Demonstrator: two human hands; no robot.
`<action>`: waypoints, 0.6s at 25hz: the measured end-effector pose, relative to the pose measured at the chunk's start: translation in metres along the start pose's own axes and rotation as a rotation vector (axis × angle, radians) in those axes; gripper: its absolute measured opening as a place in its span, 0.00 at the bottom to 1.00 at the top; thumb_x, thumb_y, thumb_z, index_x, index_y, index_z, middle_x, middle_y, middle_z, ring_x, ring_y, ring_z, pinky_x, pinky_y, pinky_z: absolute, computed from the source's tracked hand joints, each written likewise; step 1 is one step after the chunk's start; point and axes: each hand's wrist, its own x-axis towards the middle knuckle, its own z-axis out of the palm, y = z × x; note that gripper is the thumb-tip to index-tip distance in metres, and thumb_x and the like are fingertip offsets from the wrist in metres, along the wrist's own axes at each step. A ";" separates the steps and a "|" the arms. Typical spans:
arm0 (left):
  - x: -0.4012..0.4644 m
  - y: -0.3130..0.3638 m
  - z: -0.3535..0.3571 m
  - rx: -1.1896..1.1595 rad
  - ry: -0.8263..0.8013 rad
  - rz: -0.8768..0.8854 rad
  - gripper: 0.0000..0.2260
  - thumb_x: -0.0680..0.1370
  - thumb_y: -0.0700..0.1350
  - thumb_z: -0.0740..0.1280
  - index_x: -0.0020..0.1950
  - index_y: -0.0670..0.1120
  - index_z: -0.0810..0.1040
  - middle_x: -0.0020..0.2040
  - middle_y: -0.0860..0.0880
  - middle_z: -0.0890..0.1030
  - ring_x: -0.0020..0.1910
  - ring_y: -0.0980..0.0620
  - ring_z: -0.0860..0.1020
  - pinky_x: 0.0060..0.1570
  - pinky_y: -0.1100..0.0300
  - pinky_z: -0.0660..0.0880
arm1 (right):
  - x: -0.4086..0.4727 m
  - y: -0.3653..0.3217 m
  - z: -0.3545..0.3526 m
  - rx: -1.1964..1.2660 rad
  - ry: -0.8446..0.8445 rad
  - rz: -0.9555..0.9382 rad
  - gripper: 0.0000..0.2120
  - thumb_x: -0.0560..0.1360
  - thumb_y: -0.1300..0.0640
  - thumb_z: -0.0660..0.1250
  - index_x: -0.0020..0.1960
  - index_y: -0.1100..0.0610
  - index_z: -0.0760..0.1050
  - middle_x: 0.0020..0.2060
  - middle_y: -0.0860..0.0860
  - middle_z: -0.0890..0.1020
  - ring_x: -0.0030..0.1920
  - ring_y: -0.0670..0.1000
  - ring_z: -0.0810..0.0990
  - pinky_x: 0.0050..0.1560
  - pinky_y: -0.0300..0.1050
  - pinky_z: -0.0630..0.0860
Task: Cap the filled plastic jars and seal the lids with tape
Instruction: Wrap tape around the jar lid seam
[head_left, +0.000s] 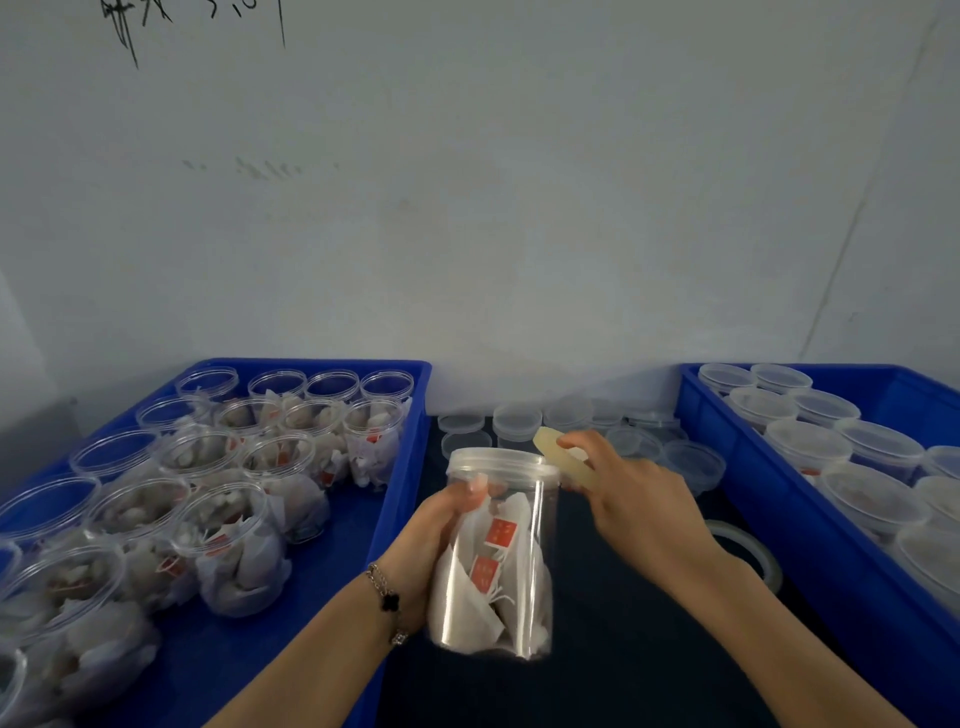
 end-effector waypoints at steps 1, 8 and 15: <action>-0.004 -0.002 -0.003 0.004 -0.026 0.008 0.32 0.56 0.57 0.72 0.56 0.44 0.75 0.37 0.46 0.84 0.35 0.50 0.83 0.34 0.58 0.79 | 0.000 -0.002 0.001 -0.002 0.008 0.005 0.23 0.77 0.60 0.61 0.68 0.45 0.60 0.36 0.43 0.74 0.30 0.45 0.71 0.31 0.41 0.65; 0.000 0.007 0.002 0.059 -0.025 0.062 0.41 0.46 0.58 0.81 0.53 0.41 0.76 0.37 0.45 0.84 0.34 0.51 0.83 0.33 0.60 0.79 | 0.004 -0.012 0.009 0.034 -0.021 -0.038 0.19 0.77 0.59 0.60 0.66 0.48 0.62 0.37 0.42 0.75 0.37 0.49 0.78 0.33 0.44 0.67; -0.003 0.001 0.007 0.129 -0.059 0.032 0.37 0.54 0.62 0.79 0.58 0.45 0.76 0.47 0.48 0.85 0.45 0.51 0.83 0.40 0.61 0.79 | 0.005 -0.020 0.010 0.145 0.006 0.066 0.26 0.78 0.47 0.59 0.72 0.47 0.52 0.30 0.44 0.75 0.30 0.44 0.75 0.30 0.42 0.71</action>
